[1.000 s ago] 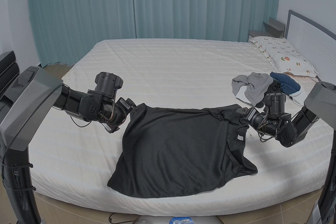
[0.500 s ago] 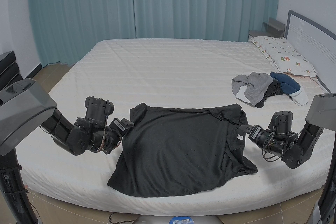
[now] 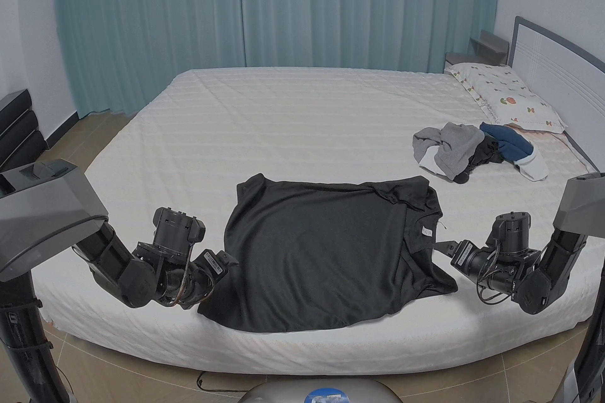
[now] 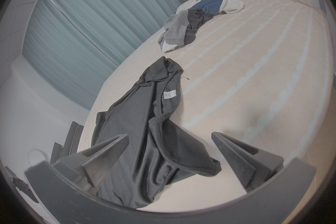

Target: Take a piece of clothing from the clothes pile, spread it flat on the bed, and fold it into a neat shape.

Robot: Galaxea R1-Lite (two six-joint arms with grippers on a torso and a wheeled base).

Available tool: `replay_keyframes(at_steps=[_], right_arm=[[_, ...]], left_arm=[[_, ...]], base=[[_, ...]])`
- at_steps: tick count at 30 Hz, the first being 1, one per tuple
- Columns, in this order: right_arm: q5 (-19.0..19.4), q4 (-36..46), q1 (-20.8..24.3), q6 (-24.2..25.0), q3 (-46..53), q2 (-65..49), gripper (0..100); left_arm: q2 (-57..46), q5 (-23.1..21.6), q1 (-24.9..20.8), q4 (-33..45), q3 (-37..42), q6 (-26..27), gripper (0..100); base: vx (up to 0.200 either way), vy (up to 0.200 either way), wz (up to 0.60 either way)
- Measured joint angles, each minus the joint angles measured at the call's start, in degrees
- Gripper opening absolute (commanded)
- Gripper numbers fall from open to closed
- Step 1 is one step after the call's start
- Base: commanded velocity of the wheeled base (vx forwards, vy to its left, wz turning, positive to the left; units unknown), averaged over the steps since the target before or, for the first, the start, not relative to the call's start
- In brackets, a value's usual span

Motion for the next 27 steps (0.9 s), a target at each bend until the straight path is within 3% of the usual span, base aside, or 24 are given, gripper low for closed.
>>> replay_keyframes(at_steps=[7,21,22,27], right_arm=[[0.0,0.39,-0.41,-0.13,0.57,-0.57,100],[0.43,0.83,-0.57,-0.1,0.71,-0.68,100],[0.4,0.85,-0.57,-0.11,0.74,-0.68,100],[0.43,0.83,-0.5,-0.11,1.05,-0.69,100]], left_arm=[[0.63,3.32,0.22,-0.06,1.46,2.52,100],[4.28,3.86,0.35,-0.33,1.35,3.34,100],[4.46,3.86,0.38,-0.33,1.28,3.36,0],[5.66,3.89,0.41,-0.39,1.02,3.38,0]], base=[[0.0,0.0,0.0],[0.0,0.0,0.0],[0.0,0.0,0.0],[0.0,0.0,0.0]])
